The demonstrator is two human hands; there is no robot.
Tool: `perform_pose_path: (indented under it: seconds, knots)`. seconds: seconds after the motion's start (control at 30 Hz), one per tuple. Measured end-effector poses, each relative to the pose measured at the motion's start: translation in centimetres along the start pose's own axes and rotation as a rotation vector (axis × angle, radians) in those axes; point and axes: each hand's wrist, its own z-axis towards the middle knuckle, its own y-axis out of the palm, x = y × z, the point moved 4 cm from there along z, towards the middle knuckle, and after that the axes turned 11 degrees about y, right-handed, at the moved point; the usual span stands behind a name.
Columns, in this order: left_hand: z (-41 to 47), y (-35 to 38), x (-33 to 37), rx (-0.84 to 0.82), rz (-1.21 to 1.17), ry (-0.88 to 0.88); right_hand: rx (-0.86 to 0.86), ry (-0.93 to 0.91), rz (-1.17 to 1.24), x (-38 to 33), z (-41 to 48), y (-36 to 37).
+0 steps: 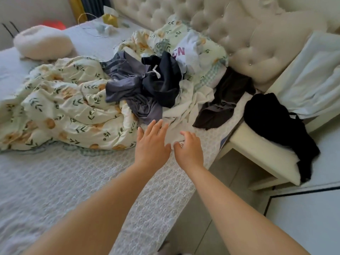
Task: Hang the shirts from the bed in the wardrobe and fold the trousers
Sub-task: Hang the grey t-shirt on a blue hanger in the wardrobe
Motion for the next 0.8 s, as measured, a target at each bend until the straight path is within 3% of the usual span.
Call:
perform_pose_path:
  seconds: [0.27,0.53,0.8]
  knots:
    - [5.6,3.2,-5.3,-0.095,-0.027,-0.113,-0.148,0.051,-0.127,1.6,7.4,3.5]
    - [14.6,5.4,-7.5,-0.078,-0.021,-0.184,-0.284,0.001,-0.21,0.3,17.8,5.5]
    - [19.1,11.4,-10.1,-0.218,-0.038,-0.324,-0.483,0.11,-0.313,3.3,25.5,9.3]
